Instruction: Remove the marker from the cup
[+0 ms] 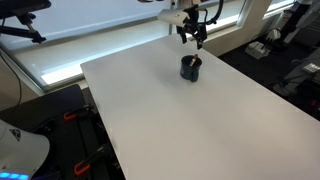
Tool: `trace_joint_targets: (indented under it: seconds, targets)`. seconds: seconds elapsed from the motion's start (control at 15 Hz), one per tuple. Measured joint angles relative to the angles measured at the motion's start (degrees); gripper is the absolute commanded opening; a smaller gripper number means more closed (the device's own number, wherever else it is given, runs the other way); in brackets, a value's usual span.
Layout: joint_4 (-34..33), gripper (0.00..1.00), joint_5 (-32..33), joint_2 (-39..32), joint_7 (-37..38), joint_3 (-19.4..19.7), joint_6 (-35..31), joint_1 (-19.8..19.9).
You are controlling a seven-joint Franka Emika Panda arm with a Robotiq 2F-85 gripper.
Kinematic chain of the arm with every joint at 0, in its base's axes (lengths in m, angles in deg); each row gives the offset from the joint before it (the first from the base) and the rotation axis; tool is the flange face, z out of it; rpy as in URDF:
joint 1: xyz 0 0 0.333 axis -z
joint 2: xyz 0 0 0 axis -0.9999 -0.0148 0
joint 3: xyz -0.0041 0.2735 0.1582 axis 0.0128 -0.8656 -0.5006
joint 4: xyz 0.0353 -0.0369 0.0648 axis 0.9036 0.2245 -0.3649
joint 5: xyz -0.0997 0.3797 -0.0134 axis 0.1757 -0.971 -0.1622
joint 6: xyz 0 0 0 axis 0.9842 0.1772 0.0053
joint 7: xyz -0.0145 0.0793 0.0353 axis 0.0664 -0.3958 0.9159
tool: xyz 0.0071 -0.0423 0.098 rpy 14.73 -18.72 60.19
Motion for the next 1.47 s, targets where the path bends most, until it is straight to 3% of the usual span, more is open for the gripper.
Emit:
trace_joint_targets:
  seconds: [0.53, 0.93, 1.07, 1.47]
  targets:
    - [-1.1, 1.00, -0.1, -4.9, -4.1, 0.0, -6.0, -0.2]
    - [-6.8, 1.00, -0.4, -10.9, -4.9, 0.2, -7.2, -0.2]
    - [-8.8, 0.72, -0.5, -12.8, -5.3, 0.4, -7.6, -0.2]
    - [-13.4, 0.27, -1.4, -16.5, -6.1, 0.6, -7.7, -0.2]
